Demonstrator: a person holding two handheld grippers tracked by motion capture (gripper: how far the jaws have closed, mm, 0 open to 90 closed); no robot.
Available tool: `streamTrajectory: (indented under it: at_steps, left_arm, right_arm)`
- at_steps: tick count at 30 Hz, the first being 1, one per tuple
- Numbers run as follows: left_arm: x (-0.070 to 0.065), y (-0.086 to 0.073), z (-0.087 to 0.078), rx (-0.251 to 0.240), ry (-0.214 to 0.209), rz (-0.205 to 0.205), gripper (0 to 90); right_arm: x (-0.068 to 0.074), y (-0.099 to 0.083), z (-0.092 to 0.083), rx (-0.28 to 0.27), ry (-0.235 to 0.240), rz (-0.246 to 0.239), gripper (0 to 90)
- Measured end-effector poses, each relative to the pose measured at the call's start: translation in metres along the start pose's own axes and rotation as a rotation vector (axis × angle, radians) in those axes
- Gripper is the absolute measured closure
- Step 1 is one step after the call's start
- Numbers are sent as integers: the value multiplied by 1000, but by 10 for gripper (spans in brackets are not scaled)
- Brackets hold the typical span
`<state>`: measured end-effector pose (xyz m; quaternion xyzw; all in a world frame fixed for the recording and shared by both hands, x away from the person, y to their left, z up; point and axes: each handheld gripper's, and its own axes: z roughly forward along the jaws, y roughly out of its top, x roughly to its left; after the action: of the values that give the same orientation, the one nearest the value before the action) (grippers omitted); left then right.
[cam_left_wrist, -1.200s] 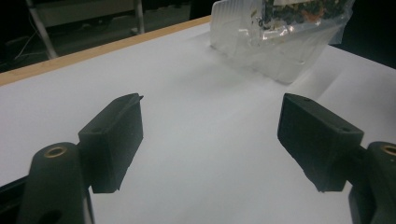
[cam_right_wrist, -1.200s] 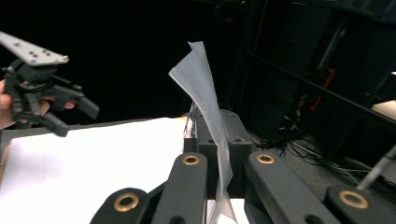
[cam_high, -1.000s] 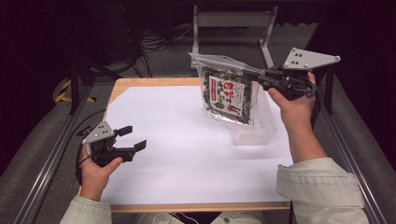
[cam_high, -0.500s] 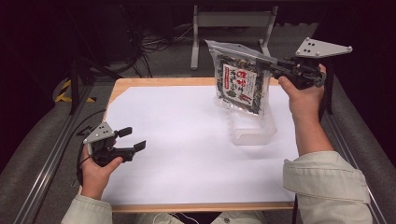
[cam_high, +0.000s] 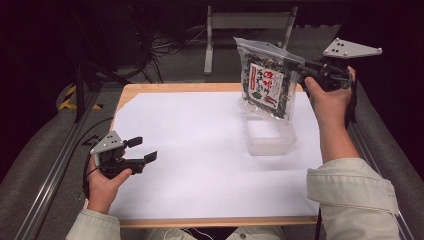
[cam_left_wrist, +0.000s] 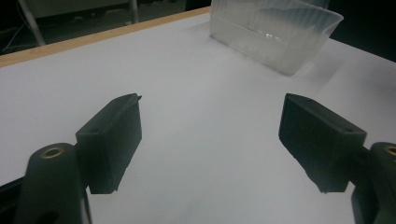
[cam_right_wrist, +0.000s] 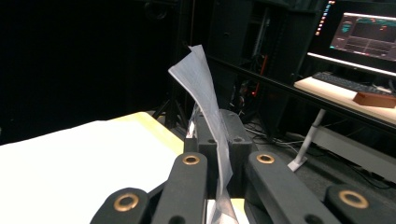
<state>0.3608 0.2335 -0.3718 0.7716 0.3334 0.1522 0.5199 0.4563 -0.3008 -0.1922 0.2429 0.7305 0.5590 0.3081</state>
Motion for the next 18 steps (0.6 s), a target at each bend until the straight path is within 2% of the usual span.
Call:
streamTrajectory:
  at_steps: [9, 18]
  left_arm:
    - [0, 0, 1, 1, 2, -2, 229]
    - [0, 0, 3, 7, 7, 0, 241]
  right_arm:
    - [-11, -5, -3, 4, -65, 14, 874]
    - [-17, -9, 1, 16, -122, -4, 873]
